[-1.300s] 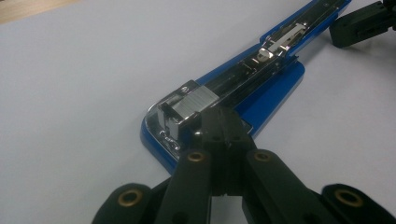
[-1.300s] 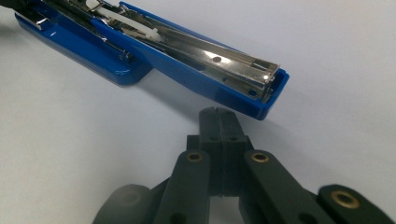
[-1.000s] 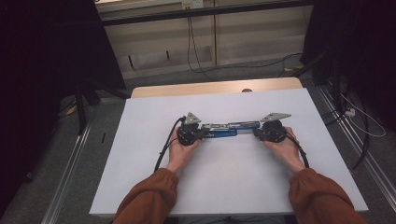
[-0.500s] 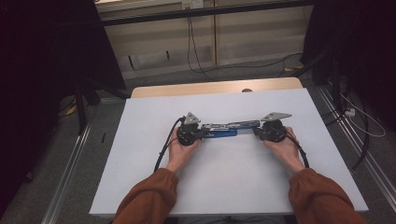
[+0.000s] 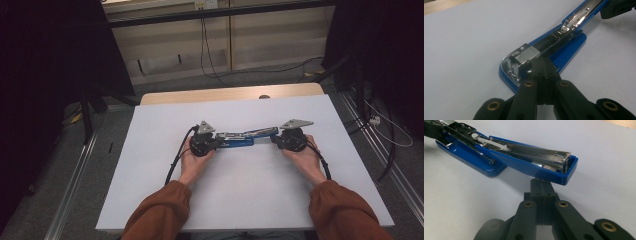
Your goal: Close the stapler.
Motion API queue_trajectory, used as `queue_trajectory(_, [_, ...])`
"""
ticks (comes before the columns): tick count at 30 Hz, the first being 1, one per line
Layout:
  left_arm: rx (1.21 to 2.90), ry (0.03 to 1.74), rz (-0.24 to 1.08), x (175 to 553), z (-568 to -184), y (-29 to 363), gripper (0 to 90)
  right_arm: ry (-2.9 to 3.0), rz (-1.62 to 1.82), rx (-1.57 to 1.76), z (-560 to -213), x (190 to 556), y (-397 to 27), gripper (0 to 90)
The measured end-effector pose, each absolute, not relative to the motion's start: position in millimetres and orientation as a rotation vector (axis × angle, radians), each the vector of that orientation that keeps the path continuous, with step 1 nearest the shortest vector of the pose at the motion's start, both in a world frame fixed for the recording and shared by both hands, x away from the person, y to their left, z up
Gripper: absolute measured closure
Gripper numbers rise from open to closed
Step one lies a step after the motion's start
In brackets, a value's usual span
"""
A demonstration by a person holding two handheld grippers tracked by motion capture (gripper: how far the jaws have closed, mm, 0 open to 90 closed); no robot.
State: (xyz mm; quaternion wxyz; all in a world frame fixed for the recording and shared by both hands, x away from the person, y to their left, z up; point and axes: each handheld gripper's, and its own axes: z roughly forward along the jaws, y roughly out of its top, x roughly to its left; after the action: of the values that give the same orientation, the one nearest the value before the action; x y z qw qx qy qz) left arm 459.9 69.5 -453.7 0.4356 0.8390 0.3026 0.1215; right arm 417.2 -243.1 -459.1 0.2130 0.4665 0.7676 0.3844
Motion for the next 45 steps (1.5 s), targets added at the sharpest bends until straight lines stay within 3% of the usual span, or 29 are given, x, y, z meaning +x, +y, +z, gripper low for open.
queue_trajectory(25, [2.059, 0.771, 0.305, 456.4, -455.8, 70.7, 90.0, 2.061, 1.209, 1.248, -453.2, 416.7, -241.4, 90.0])
queue_trajectory(30, [2.047, 0.754, 0.292, 449.9, -452.0, 68.7, 86.7, 2.039, 1.262, 1.247, -450.2, 415.0, -242.1, 84.9])
queue_trajectory(32, [2.011, 0.773, 0.298, 447.9, -447.7, 68.3, 80.1, 2.028, 1.276, 1.253, -449.1, 414.1, -242.5, 82.2])
queue_trajectory(41, [1.998, 0.758, 0.298, 444.0, -439.1, 75.4, 69.2, 1.98, 1.339, 1.27, -441.6, 411.5, -246.3, 64.2])
queue_trajectory(45, [1.988, 0.755, 0.303, 443.4, -438.7, 79.8, 58.6, 1.987, 1.358, 1.273, -442.2, 409.6, -245.2, 55.5])
